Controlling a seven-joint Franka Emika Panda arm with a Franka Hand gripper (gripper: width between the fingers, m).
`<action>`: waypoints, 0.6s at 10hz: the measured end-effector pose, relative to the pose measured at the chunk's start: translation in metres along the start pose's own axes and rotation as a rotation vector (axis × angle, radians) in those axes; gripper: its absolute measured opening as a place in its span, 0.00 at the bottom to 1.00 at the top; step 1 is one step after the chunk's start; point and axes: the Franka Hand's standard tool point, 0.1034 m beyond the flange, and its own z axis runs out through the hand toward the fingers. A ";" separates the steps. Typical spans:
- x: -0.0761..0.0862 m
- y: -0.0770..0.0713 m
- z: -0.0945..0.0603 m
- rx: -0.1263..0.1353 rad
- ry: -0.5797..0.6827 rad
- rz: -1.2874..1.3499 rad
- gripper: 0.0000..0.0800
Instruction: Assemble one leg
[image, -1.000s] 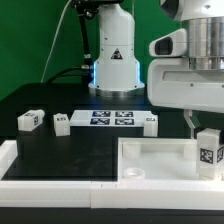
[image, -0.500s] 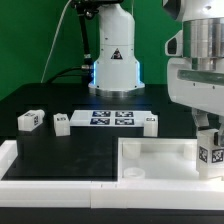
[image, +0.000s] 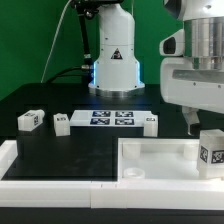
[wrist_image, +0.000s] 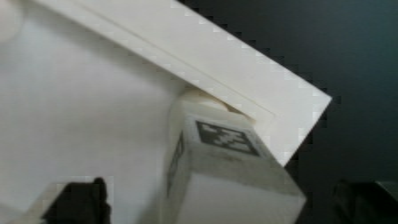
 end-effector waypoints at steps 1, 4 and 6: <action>0.000 -0.001 0.000 0.000 0.001 -0.145 0.81; 0.006 0.001 -0.001 0.000 0.005 -0.527 0.81; 0.006 0.001 -0.001 -0.010 0.010 -0.792 0.81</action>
Offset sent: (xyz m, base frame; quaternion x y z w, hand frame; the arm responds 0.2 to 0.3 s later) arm 0.0061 0.0062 -0.0006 0.0189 -0.0332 -0.2535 0.9666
